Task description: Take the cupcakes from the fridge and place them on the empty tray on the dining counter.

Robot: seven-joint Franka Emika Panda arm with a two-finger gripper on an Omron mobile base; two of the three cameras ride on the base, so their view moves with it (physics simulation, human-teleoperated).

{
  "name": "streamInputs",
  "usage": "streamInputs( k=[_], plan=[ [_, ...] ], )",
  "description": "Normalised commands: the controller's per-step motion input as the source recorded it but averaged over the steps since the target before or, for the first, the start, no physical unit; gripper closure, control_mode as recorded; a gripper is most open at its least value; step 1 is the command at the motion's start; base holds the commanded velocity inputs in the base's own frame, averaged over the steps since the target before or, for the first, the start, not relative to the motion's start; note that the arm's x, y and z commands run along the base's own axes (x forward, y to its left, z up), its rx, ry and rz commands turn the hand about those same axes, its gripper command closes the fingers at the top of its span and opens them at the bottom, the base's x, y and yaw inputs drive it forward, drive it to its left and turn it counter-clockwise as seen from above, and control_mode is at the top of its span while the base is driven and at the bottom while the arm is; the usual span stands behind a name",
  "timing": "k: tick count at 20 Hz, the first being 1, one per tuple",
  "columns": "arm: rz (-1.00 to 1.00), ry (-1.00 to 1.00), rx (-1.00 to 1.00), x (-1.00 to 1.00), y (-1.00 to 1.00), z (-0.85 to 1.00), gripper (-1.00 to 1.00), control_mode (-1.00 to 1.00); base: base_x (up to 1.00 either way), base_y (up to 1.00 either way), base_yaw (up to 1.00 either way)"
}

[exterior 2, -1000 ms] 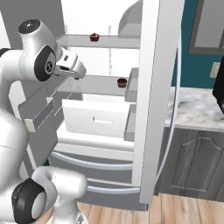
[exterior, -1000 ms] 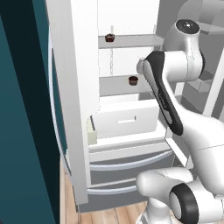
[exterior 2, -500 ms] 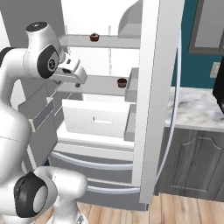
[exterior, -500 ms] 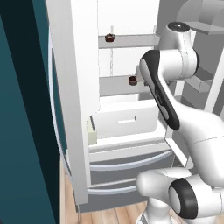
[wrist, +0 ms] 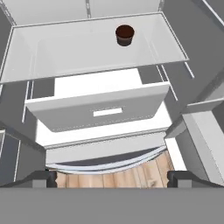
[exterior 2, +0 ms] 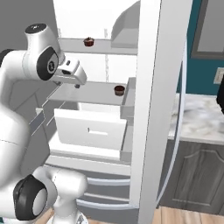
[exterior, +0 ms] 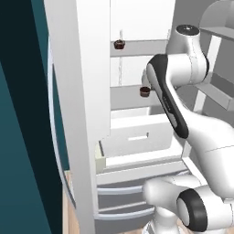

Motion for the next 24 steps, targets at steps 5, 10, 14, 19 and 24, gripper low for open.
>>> streamInputs(
  k=[5,10,14,19,24],
  plan=[
    [0.0,0.0,0.0,0.0,0.0,0.0,-1.0,1.0,0.6,0.0,0.0],
    [0.0,0.0,0.0,0.0,0.0,0.0,-1.0,1.0,0.63,0.0,0.0],
    [0.0,0.0,0.0,0.0,0.0,0.0,-1.0,1.0,0.57,0.0,0.0],
    [0.0,-0.15,0.0,-0.2,0.0,0.15,-1.0,-1.0,0.04,0.0,0.0],
    [0.03,-0.39,0.02,-0.26,0.0,0.53,-1.0,-1.0,0.0,0.0,0.0]
  ],
)
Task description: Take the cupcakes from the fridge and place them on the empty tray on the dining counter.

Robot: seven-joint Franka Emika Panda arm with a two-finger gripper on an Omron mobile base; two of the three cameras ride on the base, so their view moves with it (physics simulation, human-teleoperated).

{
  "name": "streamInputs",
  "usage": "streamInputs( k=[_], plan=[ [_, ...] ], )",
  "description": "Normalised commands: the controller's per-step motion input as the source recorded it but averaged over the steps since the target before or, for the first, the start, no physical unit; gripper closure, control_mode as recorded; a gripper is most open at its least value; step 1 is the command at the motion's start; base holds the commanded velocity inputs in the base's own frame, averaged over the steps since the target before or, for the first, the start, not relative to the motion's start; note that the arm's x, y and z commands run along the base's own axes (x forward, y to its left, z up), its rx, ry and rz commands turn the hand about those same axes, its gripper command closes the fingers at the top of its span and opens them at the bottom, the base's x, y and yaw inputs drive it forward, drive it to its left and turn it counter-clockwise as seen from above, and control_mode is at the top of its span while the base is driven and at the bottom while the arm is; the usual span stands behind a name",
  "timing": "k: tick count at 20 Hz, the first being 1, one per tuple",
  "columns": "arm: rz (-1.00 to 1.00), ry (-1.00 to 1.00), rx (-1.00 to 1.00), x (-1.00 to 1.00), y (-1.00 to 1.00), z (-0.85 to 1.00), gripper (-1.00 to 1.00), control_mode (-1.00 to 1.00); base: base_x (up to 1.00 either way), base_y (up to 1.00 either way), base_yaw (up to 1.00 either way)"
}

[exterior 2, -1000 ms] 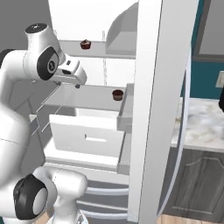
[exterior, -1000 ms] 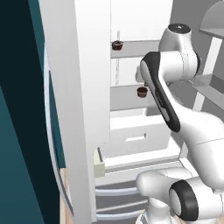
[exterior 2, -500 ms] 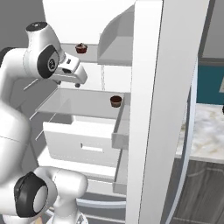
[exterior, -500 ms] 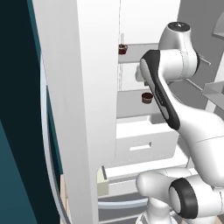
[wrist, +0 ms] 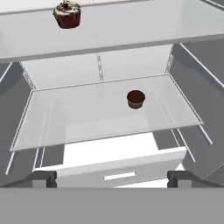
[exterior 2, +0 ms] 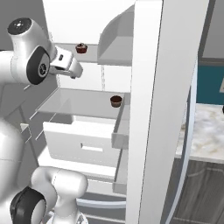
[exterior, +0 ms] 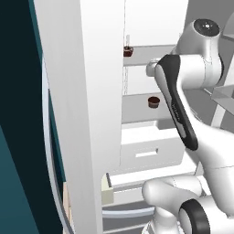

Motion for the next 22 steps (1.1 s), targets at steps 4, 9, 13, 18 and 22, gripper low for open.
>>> streamInputs(
  k=[4,9,13,18,22],
  plan=[
    [0.06,-0.28,0.0,0.0,0.12,0.56,-1.0,-1.0,0.0,0.0,0.0],
    [0.07,-0.14,0.0,0.23,0.26,0.42,-1.0,-1.0,0.0,0.0,0.0],
    [0.07,0.0,0.0,0.45,0.09,0.33,-1.0,-1.0,0.0,0.0,0.0],
    [0.02,0.0,-0.02,0.44,0.1,0.07,-1.0,-1.0,0.0,0.0,0.0],
    [0.0,0.02,-0.02,0.5,0.15,0.0,-1.0,-1.0,0.0,0.0,0.0]
  ],
)
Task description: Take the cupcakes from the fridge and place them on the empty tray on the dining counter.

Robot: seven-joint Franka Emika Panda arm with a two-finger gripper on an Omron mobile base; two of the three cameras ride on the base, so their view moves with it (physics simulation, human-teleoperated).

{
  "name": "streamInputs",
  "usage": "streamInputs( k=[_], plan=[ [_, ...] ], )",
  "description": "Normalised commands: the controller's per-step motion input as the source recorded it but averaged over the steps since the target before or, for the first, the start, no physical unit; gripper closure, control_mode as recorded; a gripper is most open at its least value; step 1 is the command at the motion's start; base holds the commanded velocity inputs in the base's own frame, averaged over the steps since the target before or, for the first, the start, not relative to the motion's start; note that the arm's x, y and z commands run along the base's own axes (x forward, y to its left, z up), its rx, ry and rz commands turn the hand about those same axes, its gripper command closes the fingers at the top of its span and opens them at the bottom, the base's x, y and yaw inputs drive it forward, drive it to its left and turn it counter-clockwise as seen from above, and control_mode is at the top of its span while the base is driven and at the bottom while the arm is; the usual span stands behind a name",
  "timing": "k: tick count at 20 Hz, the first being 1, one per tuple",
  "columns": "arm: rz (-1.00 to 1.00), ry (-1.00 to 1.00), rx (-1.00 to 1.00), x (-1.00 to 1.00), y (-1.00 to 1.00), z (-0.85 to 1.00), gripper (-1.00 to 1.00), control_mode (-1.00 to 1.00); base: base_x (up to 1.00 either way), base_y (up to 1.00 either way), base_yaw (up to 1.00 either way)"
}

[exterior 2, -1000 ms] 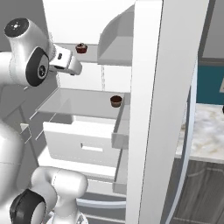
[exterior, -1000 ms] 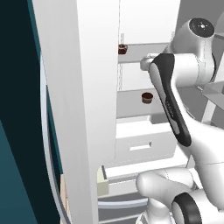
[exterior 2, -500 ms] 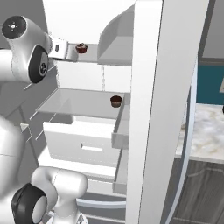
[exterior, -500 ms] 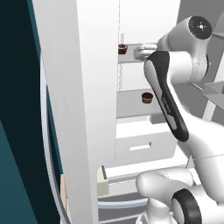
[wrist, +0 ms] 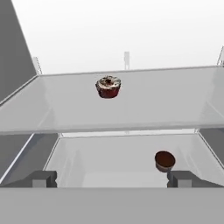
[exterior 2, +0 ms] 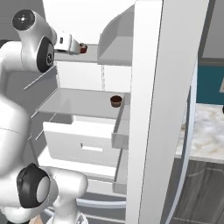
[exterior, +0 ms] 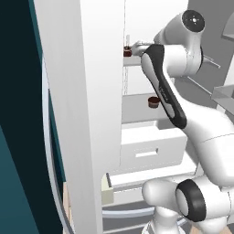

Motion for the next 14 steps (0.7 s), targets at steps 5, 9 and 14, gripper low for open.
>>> streamInputs(
  k=[5,9,14],
  plan=[
    [0.0,0.05,0.0,0.73,0.03,0.0,-1.0,-1.0,0.0,0.0,0.0],
    [0.0,0.1,0.0,0.79,0.0,-0.03,-1.0,-1.0,0.0,0.0,0.0],
    [0.0,0.11,0.0,0.64,0.01,-0.07,-1.0,-1.0,0.0,0.0,0.0]
  ],
)
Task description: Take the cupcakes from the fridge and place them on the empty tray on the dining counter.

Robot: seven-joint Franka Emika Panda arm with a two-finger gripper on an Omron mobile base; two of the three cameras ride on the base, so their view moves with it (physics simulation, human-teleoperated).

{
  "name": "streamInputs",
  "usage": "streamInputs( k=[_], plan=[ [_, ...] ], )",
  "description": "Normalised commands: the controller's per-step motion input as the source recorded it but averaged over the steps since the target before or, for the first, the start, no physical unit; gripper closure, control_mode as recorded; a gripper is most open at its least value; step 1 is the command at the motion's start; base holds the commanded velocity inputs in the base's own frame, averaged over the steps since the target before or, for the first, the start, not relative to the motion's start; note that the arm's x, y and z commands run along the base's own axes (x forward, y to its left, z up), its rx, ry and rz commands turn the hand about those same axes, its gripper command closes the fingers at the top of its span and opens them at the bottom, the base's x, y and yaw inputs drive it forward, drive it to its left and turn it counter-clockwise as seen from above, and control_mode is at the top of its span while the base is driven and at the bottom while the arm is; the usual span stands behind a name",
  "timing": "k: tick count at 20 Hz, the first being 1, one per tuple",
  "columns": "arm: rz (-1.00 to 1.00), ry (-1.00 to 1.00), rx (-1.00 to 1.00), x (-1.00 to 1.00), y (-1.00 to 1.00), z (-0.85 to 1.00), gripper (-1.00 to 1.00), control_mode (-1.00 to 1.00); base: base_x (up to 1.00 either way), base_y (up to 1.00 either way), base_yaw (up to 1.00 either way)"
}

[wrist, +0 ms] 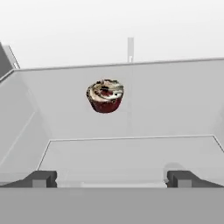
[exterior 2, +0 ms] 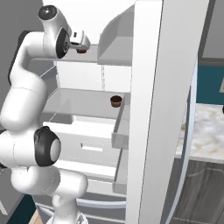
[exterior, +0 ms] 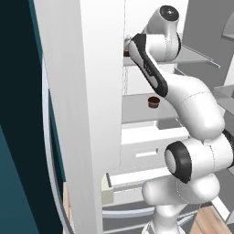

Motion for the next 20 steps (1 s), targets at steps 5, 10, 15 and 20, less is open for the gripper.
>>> streamInputs(
  k=[5,10,15,20],
  plan=[
    [0.0,0.03,0.0,0.51,0.08,-0.14,-1.0,-1.0,0.0,0.0,0.0],
    [0.01,-0.01,0.0,0.34,0.11,-0.25,-1.0,-1.0,0.0,0.0,0.0],
    [0.01,-0.04,0.0,0.33,0.05,-0.24,-1.0,-1.0,0.0,0.0,0.0],
    [0.0,-0.09,0.0,0.3,0.06,-0.06,-1.0,-1.0,0.0,0.0,0.0]
  ],
)
